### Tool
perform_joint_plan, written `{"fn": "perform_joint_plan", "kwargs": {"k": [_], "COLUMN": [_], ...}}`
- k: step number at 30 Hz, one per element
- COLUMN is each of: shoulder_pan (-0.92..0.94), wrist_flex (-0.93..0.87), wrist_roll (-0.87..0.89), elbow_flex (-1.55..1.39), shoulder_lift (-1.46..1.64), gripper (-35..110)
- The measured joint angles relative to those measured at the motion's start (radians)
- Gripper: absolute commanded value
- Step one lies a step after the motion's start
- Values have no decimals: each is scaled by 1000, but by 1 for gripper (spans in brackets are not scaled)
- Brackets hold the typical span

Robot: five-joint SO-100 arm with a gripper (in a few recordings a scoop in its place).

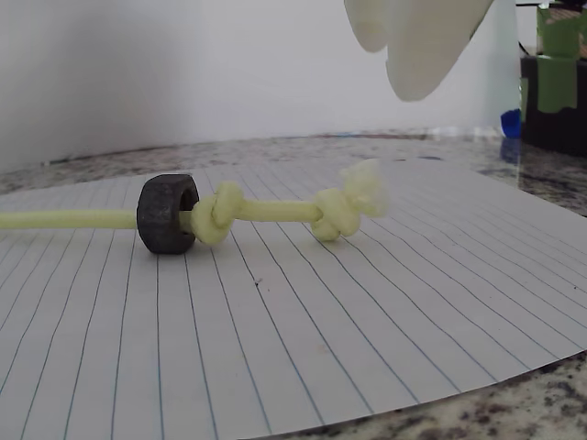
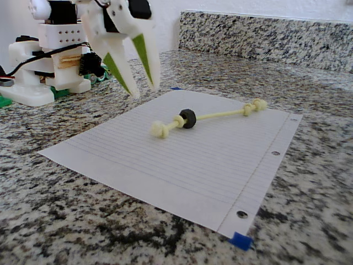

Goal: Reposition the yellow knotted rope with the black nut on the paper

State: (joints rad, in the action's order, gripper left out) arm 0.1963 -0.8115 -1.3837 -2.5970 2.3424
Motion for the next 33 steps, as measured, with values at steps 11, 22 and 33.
{"fn": "perform_joint_plan", "kwargs": {"k": [11,22,33], "shoulder_pan": [-35,-32,-32], "wrist_flex": [-66,-66,-37], "wrist_roll": [0,0,0], "elbow_flex": [236,310,337], "shoulder_lift": [-344,-514,-578], "gripper": [34,34,34]}}
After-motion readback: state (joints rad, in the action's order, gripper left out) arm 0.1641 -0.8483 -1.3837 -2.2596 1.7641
